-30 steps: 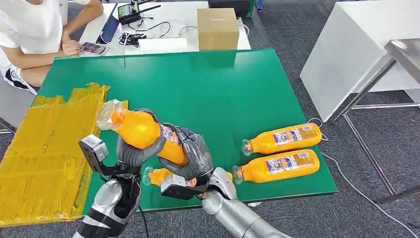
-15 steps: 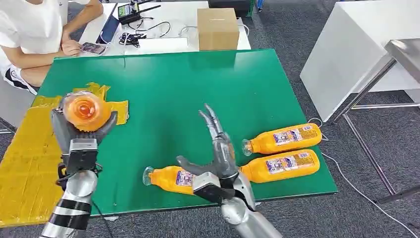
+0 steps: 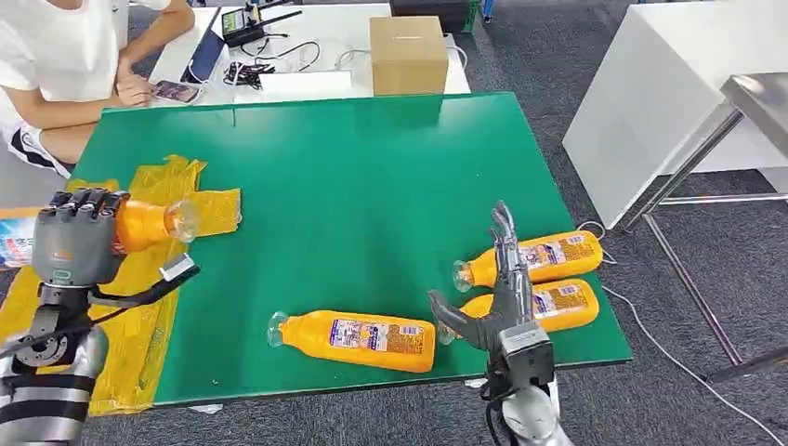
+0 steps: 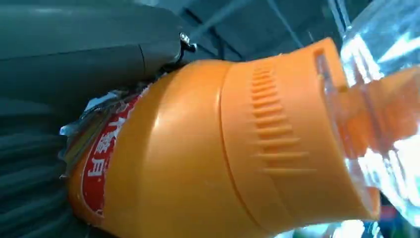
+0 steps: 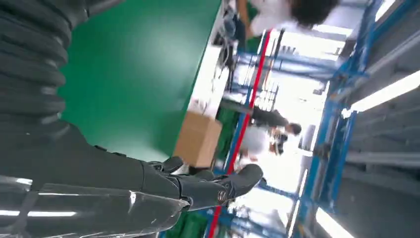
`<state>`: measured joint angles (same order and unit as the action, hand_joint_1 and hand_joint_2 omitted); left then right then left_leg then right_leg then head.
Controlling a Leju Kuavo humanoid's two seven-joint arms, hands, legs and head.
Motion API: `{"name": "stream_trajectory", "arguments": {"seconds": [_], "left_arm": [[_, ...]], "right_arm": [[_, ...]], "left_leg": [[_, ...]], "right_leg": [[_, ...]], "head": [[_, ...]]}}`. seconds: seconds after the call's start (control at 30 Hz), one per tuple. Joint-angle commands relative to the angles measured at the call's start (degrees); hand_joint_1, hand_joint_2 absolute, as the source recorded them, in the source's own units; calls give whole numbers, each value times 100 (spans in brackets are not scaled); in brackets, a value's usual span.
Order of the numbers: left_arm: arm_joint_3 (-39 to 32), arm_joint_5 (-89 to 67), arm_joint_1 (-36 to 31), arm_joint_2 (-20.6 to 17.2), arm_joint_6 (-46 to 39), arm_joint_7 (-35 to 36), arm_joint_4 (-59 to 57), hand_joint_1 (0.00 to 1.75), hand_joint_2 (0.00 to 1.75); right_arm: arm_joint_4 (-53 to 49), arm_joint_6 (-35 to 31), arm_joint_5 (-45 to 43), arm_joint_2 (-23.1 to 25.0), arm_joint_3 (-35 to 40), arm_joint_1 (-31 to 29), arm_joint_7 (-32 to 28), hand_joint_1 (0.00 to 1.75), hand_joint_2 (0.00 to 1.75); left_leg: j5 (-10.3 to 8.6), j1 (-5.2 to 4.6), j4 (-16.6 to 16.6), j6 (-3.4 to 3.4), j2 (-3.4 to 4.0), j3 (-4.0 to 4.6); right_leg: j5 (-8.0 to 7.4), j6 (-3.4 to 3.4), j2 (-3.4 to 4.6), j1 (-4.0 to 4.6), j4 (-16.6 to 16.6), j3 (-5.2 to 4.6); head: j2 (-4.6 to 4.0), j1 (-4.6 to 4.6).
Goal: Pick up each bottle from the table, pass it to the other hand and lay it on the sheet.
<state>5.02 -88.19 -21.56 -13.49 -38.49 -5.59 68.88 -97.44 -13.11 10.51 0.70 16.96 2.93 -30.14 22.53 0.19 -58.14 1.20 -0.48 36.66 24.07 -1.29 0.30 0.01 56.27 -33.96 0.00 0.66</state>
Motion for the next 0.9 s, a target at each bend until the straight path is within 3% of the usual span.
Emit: {"name": "stream_trajectory", "arguments": {"seconds": [0.03,0.33,0.9], "left_arm": [[2211,7,-1378,-839,243,-517,-3533,175,175],[1631,971,-1350,-297,119,-888,-4272,175,175],[608,2700,-1194,394,132,-1948,-4298,175,175]], "right_arm": [[374,250,-113,-91,68,-430,-16,0,175],[562,239,-115,-115,255,-458,-3,0,175],[923,308,-101,-75,494,-606,78,0,175]], "left_leg": [[4,1,10,-7,-3,-38],[1,1,5,-6,21,-14],[1,-2,6,-5,17,-12]], "right_leg": [[7,0,-8,1,-7,40],[-9,17,9,3,-6,18],[-9,15,6,0,-5,17]], "head": [[0,-2],[0,0],[0,0]]}}
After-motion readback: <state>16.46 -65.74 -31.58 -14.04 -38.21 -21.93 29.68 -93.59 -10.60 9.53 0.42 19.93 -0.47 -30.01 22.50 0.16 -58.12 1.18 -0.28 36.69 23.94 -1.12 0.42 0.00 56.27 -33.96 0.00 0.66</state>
